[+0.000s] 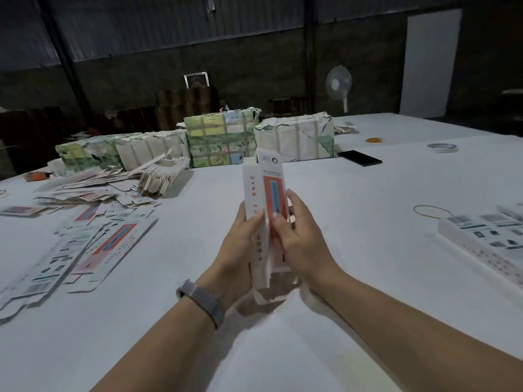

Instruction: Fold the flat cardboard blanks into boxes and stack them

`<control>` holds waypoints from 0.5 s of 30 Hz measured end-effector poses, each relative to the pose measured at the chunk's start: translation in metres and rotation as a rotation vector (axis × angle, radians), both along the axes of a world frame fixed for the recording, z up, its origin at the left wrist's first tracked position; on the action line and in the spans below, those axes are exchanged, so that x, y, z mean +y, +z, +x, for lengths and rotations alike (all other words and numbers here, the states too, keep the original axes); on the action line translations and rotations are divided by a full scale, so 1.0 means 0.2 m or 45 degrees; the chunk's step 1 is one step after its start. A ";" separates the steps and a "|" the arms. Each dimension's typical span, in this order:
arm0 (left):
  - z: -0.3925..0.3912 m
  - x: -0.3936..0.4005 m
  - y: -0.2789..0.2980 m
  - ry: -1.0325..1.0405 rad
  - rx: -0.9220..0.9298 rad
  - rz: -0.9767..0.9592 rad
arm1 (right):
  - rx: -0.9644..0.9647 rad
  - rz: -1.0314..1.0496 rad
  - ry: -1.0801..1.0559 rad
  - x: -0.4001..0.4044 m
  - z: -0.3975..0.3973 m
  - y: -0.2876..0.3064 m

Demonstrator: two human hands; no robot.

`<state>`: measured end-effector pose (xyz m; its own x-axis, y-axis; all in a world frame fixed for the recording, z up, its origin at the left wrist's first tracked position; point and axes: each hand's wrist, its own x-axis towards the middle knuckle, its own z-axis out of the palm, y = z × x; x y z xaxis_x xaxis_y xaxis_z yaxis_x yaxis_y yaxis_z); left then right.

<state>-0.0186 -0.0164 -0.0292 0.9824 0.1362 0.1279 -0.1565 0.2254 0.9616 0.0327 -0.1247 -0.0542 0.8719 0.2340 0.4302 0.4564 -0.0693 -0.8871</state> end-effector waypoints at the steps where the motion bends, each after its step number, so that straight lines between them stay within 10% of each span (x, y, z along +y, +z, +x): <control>1: -0.01 0.00 0.00 -0.018 0.005 -0.032 | -0.038 -0.028 -0.012 0.00 -0.01 0.00; 15: 0.01 0.04 -0.03 -0.130 -0.034 -0.069 | 0.146 0.202 0.170 0.01 -0.05 0.03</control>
